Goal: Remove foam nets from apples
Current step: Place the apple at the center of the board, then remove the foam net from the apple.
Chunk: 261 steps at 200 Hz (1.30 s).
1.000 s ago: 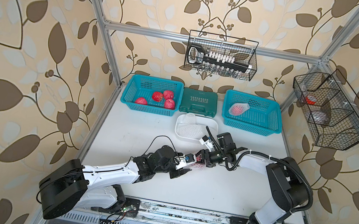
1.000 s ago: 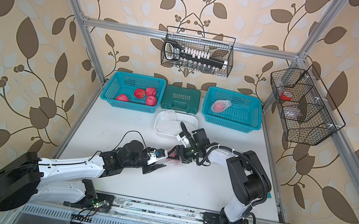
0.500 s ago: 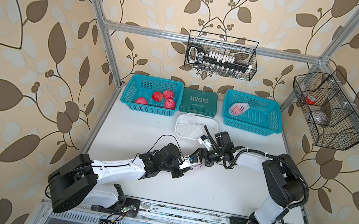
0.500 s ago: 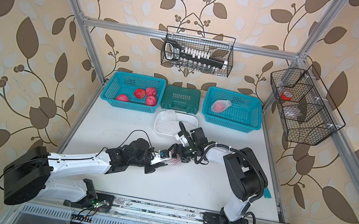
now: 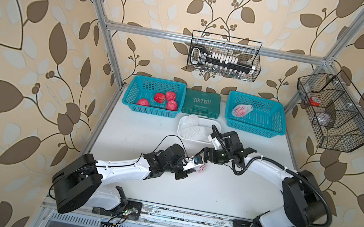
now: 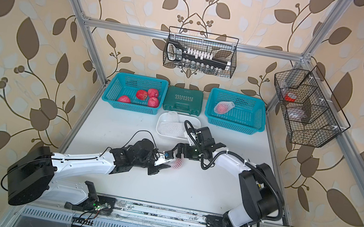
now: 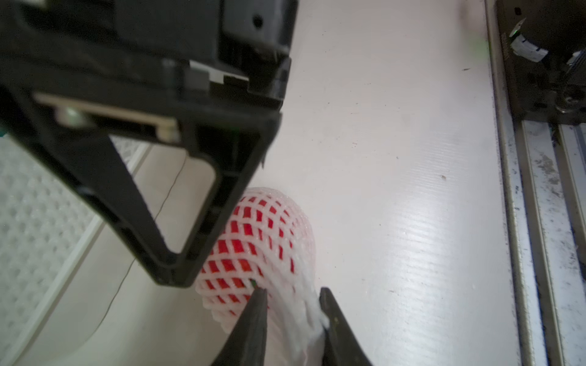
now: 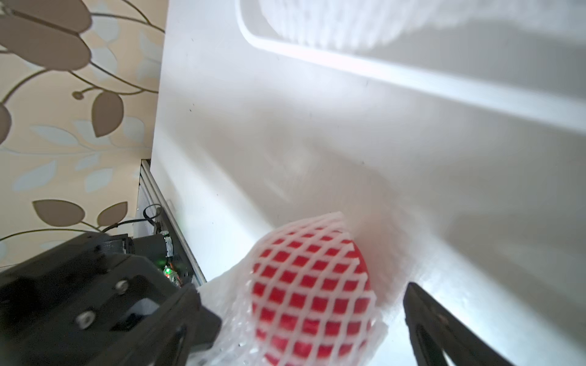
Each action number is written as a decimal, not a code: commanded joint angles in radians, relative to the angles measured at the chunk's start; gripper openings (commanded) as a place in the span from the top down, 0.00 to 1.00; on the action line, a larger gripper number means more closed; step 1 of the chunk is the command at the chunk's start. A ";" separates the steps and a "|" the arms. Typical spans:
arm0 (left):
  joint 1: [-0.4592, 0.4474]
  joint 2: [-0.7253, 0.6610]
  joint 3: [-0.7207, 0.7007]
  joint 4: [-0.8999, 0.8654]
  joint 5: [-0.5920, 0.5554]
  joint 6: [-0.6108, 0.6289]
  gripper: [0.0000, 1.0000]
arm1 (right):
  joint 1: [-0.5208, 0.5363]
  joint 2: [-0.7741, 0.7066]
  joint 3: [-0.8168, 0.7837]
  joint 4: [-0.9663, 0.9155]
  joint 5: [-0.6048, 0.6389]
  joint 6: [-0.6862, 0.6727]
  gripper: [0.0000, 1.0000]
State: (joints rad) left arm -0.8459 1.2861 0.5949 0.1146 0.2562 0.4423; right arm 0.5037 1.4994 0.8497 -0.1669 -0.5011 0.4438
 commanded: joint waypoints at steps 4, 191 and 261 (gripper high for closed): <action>-0.009 0.010 0.051 -0.040 0.018 0.013 0.81 | 0.000 -0.158 -0.083 0.060 0.220 -0.048 0.00; -0.002 0.110 0.555 -0.531 -0.027 -0.002 1.00 | -0.003 -0.730 -0.723 0.791 0.893 -0.092 0.01; 0.262 -0.004 0.569 -0.219 0.040 -0.343 0.99 | -0.002 -0.644 -0.683 0.783 0.885 -0.073 0.00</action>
State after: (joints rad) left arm -0.6487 1.2793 1.1168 -0.2268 0.2737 0.2596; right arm 0.5011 0.8410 0.1383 0.6022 0.3679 0.3580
